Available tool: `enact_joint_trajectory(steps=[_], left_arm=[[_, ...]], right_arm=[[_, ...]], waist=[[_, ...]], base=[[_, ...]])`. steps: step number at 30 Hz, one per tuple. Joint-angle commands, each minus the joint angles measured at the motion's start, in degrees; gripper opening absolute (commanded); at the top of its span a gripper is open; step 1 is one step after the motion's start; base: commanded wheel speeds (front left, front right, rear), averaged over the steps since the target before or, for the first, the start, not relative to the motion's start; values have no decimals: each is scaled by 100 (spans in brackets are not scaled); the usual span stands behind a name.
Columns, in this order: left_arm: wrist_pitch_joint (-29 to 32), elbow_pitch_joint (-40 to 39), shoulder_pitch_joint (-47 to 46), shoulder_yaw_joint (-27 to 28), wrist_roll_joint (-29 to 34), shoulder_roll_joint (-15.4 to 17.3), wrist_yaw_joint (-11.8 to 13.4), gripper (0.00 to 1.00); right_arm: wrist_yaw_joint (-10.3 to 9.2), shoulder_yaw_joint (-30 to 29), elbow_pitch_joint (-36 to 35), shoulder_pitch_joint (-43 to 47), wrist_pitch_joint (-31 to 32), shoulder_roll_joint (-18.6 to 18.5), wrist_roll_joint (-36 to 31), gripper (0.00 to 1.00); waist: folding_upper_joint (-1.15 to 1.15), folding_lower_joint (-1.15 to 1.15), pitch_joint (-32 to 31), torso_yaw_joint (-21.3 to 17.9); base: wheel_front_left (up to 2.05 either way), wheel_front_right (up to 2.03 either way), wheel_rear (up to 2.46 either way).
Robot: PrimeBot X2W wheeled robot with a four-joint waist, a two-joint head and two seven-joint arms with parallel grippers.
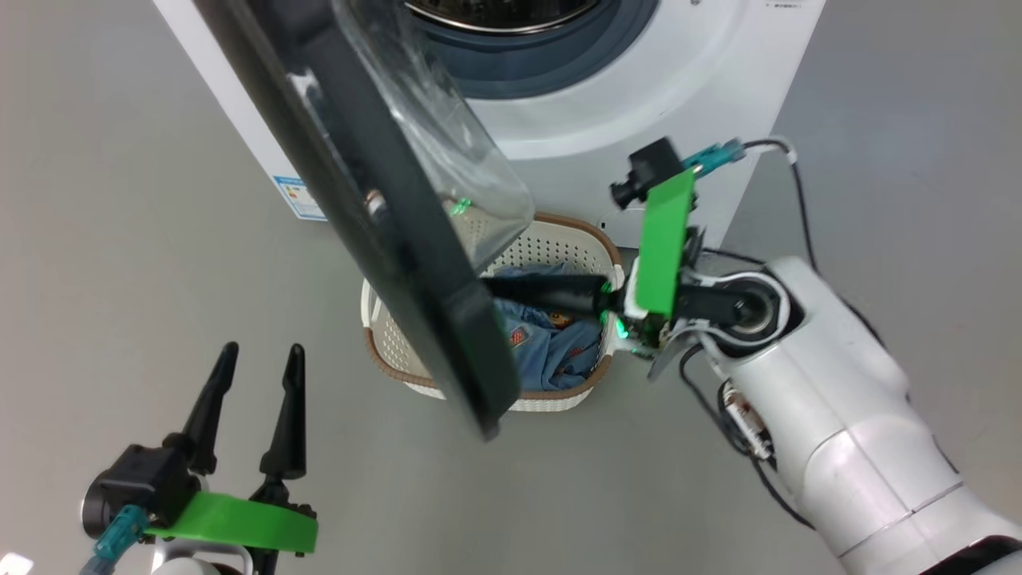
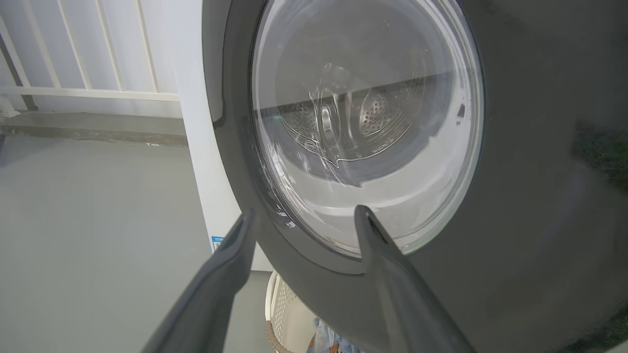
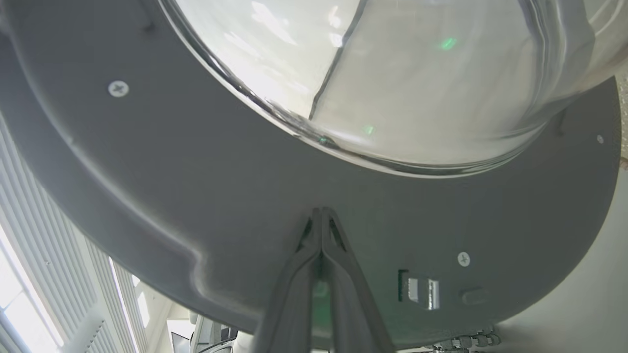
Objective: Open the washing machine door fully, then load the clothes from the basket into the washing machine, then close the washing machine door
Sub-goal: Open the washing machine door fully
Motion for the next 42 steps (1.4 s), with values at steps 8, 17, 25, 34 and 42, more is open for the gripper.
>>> enact_joint_trajectory(steps=[8,17,25,34,42], left_arm=[[-46,-101,16,355,83,94,-17,100],[-46,-82,21,444,104,58,-17,100],[-46,-72,210,607,145,61,-17,100],[-46,-108,631,823,212,201,-17,100],[-46,-146,967,941,289,241,-17,100]], right_arm=[[10,1101,-208,88,-624,194,740,0],[10,2301,-319,-150,-1345,194,1694,0],[10,2555,-351,-94,-1991,112,2202,0],[10,2444,-851,548,-2375,-415,2425,0],[10,2465,-1256,1059,-2729,-803,2636,0]], waist=[[0,0,-94,32],[0,0,-178,45],[0,0,-449,-113],[0,0,-881,-499],[0,0,-1195,-784]], base=[[0,0,0],[0,0,0],[0,0,0],[0,0,0],[0,0,0]])
